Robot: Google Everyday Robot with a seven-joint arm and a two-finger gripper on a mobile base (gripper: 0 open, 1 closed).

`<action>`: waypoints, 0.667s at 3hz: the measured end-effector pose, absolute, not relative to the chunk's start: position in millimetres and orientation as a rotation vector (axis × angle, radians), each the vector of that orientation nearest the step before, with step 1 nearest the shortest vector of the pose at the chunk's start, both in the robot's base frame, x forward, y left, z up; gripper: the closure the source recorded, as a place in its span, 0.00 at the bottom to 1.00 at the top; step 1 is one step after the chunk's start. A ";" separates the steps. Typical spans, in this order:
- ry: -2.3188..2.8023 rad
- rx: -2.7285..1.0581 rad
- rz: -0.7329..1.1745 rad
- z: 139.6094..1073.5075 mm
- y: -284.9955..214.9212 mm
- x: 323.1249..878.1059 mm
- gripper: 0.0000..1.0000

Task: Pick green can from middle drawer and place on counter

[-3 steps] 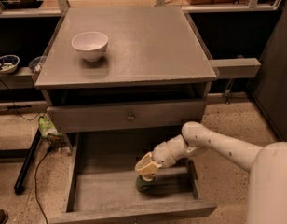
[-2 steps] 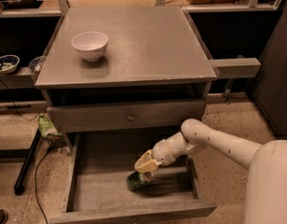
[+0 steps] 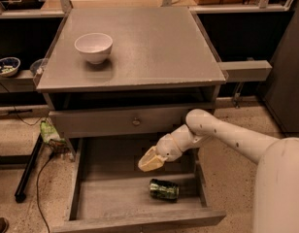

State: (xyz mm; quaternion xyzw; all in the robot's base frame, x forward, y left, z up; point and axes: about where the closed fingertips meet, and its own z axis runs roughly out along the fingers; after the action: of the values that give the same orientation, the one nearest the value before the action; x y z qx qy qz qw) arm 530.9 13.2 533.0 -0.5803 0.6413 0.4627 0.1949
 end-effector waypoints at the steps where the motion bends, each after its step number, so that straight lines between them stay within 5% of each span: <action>1: 1.798 -1.627 1.297 533.0 13.2 530.8 0.78; 2: 1.797 -1.627 1.297 533.0 13.3 530.8 0.57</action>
Offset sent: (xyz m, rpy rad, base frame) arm 0.0000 0.0000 0.0000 0.0000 0.0000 0.0000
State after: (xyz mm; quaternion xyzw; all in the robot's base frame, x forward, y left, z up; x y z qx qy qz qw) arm 530.8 13.3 533.0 -0.5803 0.6412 0.4627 0.1949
